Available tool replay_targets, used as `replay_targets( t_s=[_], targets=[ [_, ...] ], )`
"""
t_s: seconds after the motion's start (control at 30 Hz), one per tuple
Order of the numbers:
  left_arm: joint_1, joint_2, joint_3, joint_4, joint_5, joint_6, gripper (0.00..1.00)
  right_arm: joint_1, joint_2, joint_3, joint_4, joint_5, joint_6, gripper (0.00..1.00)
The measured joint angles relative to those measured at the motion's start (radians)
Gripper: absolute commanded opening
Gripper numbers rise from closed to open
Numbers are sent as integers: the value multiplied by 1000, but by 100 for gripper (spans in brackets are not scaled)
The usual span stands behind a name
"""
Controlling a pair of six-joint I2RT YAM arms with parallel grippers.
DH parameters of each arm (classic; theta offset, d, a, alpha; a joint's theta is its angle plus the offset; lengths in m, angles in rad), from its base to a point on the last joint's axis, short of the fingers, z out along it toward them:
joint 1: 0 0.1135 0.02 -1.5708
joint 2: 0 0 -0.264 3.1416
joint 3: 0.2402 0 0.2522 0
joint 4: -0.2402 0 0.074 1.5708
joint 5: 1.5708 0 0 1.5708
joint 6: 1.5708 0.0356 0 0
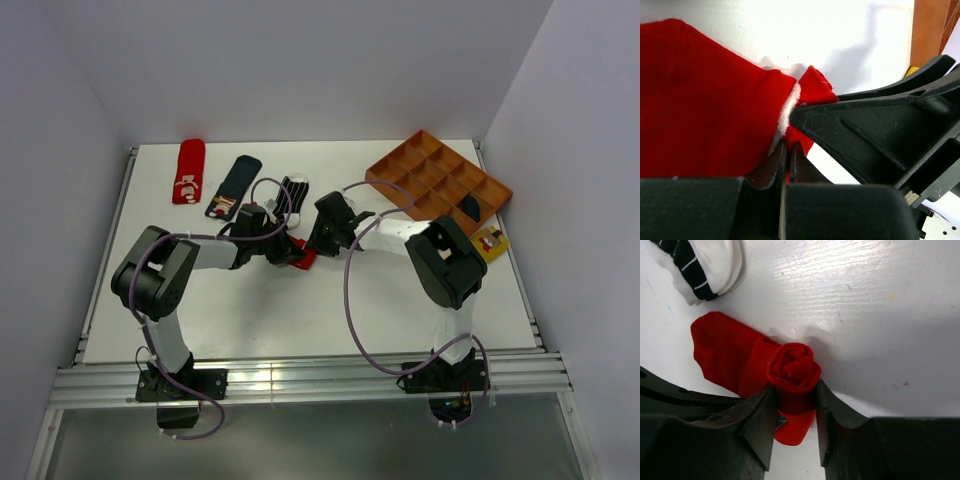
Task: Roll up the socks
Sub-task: Roll the sock at the center of the board.
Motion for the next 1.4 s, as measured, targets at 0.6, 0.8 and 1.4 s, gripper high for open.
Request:
replay_targets(
  t_s=[0.6, 0.8, 1.4],
  targets=[
    [-134, -192, -61, -126, -358, 155, 53, 2, 58, 126, -149, 18, -25, 0],
    [-343, -335, -112, -98, -673, 289, 55, 2, 64, 142, -170, 14, -34, 0],
    [-524, -149, -90, 45, -1002, 552, 51, 4, 76, 169, -203, 10, -46, 0]
  ],
)
